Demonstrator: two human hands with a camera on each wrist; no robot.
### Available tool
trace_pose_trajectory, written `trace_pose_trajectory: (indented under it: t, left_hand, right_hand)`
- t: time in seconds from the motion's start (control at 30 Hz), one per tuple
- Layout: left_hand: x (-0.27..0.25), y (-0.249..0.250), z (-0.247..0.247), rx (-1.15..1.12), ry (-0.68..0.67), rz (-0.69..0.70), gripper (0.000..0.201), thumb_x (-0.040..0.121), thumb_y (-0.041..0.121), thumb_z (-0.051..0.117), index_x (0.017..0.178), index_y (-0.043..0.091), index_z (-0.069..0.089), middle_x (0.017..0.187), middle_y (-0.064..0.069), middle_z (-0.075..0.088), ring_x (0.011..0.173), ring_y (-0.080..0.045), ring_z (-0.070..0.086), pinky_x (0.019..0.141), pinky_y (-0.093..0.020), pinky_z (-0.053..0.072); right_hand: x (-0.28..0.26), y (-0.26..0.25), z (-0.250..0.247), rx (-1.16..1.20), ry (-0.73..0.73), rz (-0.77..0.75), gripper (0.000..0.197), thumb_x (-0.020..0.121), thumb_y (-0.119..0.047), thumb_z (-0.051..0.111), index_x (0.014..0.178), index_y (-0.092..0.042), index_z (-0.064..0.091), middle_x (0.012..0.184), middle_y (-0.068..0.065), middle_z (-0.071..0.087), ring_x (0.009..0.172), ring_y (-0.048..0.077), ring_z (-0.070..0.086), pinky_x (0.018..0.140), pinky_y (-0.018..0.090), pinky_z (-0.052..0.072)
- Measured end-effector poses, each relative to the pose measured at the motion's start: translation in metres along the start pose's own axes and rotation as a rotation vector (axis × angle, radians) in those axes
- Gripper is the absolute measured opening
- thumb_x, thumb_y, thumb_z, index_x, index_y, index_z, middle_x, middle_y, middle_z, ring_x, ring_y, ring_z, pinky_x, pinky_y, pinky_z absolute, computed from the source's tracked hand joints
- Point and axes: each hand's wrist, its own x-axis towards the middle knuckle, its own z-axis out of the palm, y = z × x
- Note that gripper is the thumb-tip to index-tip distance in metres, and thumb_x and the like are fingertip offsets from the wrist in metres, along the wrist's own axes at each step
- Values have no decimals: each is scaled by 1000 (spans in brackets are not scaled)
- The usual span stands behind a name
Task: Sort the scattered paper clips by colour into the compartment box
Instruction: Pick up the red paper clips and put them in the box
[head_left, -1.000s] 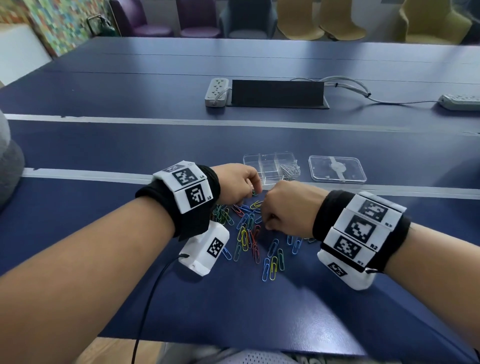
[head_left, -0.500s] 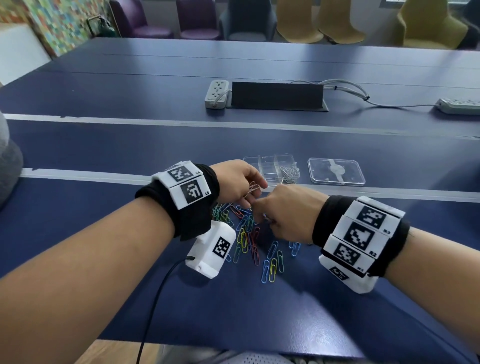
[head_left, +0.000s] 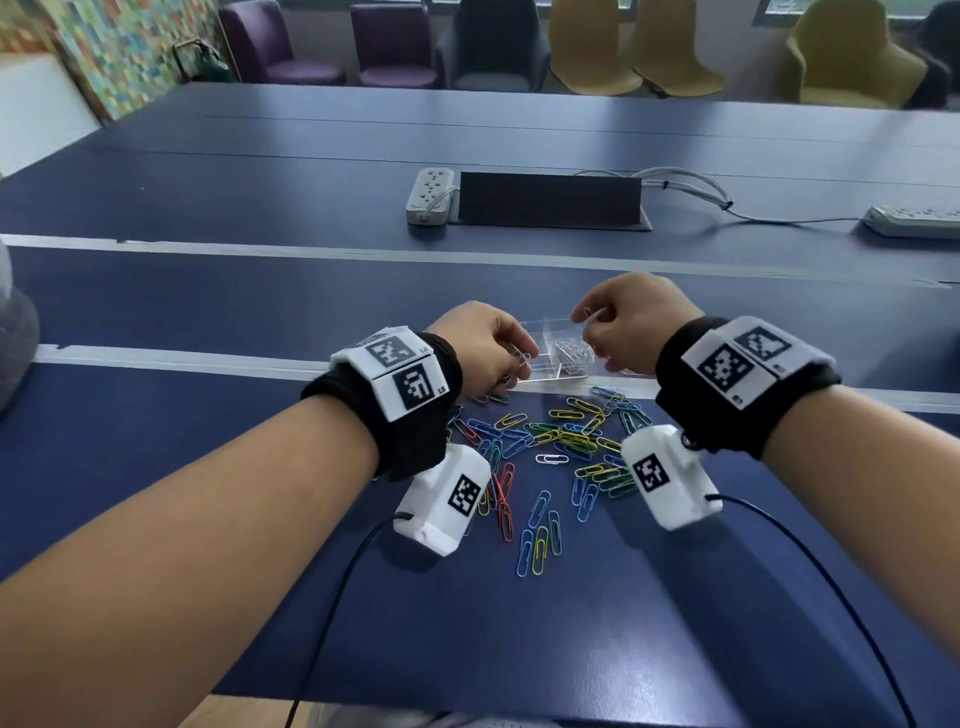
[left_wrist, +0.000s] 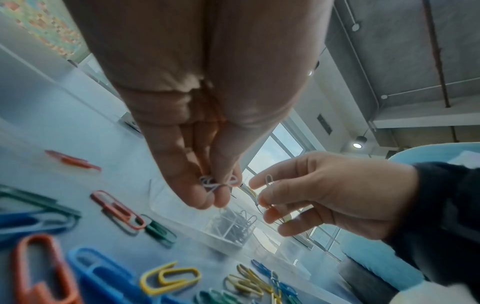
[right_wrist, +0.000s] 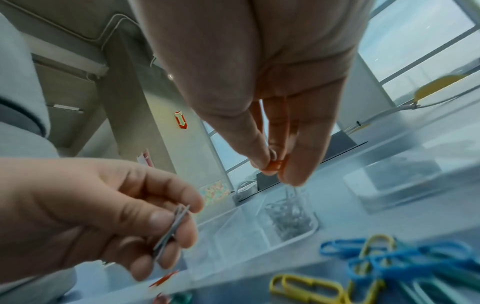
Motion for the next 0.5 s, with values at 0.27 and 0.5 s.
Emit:
trace_pose_trajectory:
  t: [0.27,0.5]
  left_hand:
    - [16,18,8,28,137,14,31,82,-9,56,66,17,60,64,-9,59,72,-30,66,76,-39,59]
    - [26,19,10,23,173,0,21,80,-2,65,66,14,61,65,-10,62,56,-23,59,74,-40,59]
  right_hand:
    - [23,-12,7,-55,8,58,24,77,-8,60,94,-19,74,92,4,73,87,23,68,83,32,57]
    - [25,-11,10,-94,-31,77,17,80,-15,62,88,-11,77,85,11,74,83,27,71,80,37,59]
